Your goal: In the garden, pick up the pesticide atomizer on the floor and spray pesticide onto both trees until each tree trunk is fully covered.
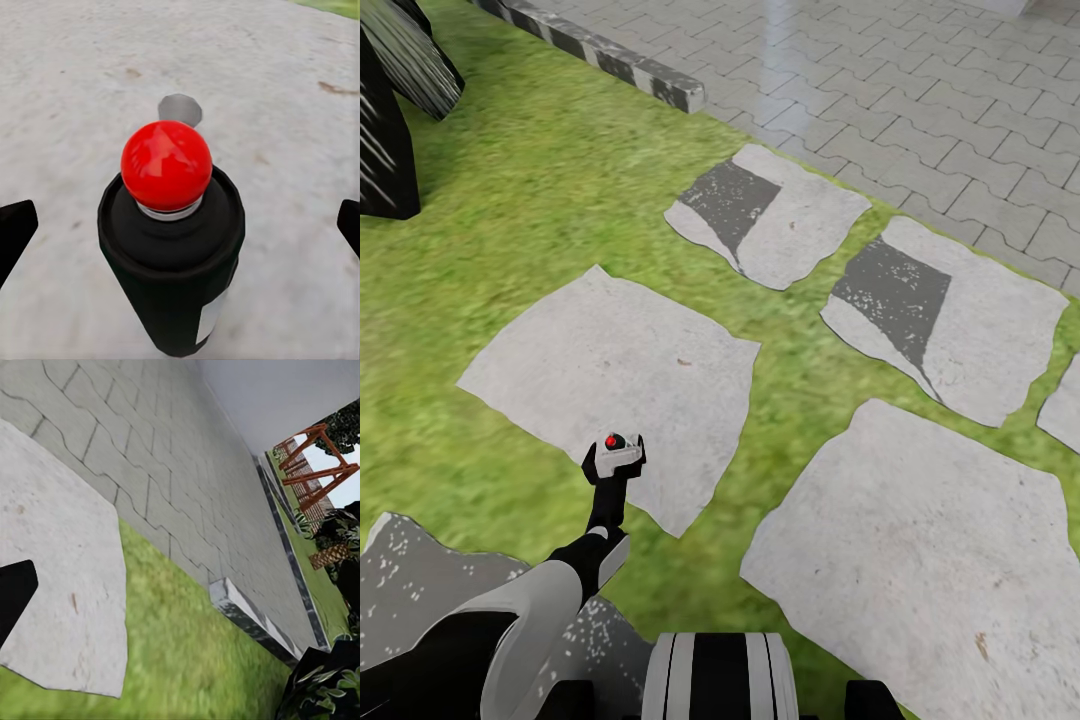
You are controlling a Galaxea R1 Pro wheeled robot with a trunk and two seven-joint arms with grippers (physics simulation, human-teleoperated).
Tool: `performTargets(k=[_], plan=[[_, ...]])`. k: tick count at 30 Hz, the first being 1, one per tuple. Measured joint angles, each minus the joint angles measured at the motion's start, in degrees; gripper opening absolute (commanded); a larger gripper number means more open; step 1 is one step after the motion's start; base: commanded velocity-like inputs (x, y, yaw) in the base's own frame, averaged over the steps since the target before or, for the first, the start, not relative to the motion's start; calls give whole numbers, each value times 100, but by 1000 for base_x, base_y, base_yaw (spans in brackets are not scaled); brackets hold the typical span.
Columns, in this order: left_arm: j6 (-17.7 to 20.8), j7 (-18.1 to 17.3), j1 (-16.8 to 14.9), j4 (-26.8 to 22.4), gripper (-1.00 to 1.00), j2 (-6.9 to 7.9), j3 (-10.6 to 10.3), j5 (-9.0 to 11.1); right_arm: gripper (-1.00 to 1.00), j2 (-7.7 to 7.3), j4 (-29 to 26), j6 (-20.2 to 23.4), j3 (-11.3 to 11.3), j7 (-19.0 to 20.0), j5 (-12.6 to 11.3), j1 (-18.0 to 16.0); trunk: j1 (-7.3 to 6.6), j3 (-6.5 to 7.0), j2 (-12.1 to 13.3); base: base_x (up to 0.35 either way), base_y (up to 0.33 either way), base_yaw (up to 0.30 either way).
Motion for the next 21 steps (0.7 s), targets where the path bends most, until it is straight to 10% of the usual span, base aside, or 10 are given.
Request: performTargets(k=[21], plan=[[0,2,1,7,100,0,9,0,100,4,7,-316,25,-2,51,0,0,0,0,0,0,0]])
